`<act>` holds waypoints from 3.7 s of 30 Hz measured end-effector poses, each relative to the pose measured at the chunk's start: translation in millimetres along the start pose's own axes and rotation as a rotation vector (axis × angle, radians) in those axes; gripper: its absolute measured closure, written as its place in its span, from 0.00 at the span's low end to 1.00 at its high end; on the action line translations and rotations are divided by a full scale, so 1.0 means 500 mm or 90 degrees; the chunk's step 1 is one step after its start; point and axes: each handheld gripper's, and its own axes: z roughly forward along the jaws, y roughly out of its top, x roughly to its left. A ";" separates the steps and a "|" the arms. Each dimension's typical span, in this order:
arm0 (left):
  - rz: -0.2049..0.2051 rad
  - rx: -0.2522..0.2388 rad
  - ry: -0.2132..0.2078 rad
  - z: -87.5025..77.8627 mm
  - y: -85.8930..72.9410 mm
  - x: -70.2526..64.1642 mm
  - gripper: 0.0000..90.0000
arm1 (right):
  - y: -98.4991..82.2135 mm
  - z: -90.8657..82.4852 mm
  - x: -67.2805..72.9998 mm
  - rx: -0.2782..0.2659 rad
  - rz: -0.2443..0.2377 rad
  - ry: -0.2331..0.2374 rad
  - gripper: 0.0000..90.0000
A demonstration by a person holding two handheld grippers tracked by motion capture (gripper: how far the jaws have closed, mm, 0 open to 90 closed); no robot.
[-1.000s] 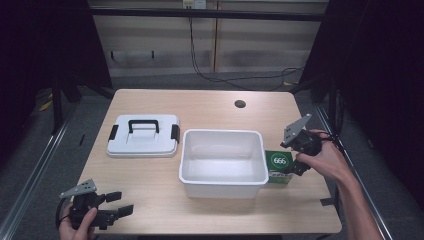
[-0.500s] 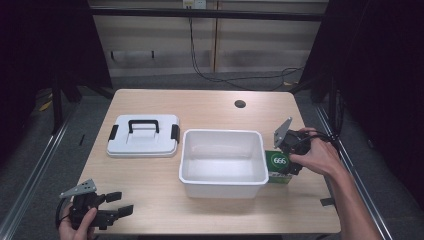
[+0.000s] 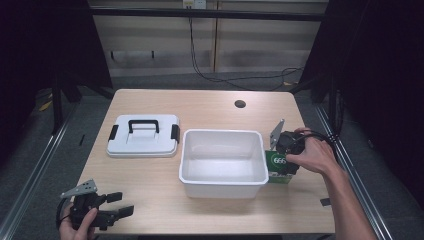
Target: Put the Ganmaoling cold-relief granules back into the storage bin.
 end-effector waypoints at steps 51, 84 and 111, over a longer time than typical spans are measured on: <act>0.003 -0.003 0.002 -0.003 0.001 -0.001 0.18 | -0.031 -0.028 0.011 0.036 0.038 0.034 0.17; 0.002 -0.010 0.004 -0.004 0.001 -0.001 0.18 | -0.119 -0.130 0.045 -0.170 0.132 0.037 0.18; -0.001 -0.009 0.005 -0.003 0.000 -0.001 0.18 | -0.130 -0.223 0.059 -0.278 0.117 -0.010 0.18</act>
